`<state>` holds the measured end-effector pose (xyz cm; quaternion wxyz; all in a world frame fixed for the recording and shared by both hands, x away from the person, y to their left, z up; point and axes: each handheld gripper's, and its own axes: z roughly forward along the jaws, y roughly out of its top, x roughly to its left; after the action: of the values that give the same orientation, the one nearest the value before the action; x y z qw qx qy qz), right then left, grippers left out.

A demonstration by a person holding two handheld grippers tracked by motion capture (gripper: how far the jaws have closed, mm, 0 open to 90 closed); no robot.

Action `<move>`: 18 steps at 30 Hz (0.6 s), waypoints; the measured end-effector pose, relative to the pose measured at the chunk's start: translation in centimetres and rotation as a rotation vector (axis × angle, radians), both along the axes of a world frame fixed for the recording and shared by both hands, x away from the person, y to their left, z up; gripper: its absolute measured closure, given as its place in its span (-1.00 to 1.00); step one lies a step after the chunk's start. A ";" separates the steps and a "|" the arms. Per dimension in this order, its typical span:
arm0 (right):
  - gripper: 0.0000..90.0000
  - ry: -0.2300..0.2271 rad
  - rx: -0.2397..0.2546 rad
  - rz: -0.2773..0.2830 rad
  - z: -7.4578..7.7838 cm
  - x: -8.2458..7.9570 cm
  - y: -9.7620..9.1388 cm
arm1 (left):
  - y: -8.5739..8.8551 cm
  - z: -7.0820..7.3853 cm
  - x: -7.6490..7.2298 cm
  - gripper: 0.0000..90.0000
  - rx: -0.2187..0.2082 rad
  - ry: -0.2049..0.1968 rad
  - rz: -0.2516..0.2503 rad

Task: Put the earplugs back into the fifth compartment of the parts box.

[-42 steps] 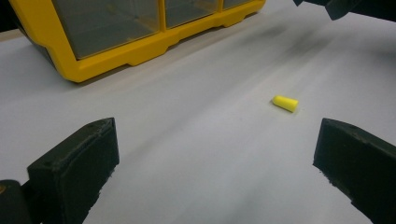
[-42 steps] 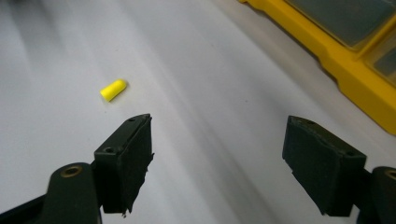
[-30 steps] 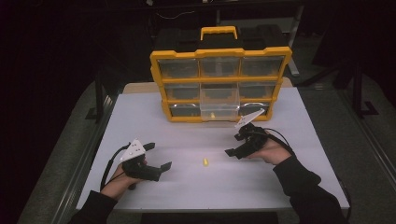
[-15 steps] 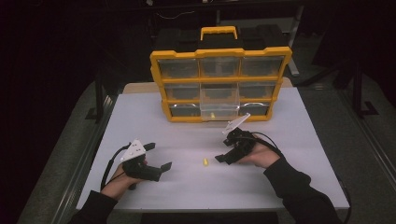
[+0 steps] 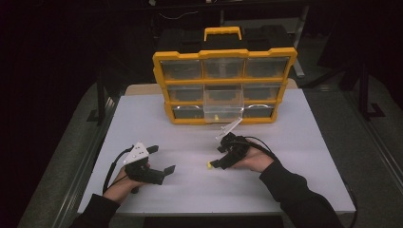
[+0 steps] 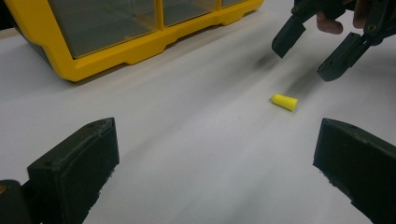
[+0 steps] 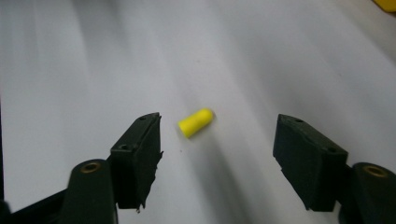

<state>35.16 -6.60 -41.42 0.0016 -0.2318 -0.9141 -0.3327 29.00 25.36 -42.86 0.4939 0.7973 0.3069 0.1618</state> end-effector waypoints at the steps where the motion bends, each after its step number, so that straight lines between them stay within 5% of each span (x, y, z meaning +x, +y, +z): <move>1: -0.25 -0.002 -0.001 0.006 -0.1 0.1 0.2 | 0.0 0.0 0.0 -1.00 0.000 0.000 0.000; 18: 0.13 0.015 -0.064 0.049 -1.8 0.0 2.7 | 0.0 0.0 0.0 -1.00 0.000 -0.001 0.000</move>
<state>35.12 -3.87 -43.26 0.0094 -0.2117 -0.9296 -0.3015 29.01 25.39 -42.84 0.4942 0.7972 0.3066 0.1623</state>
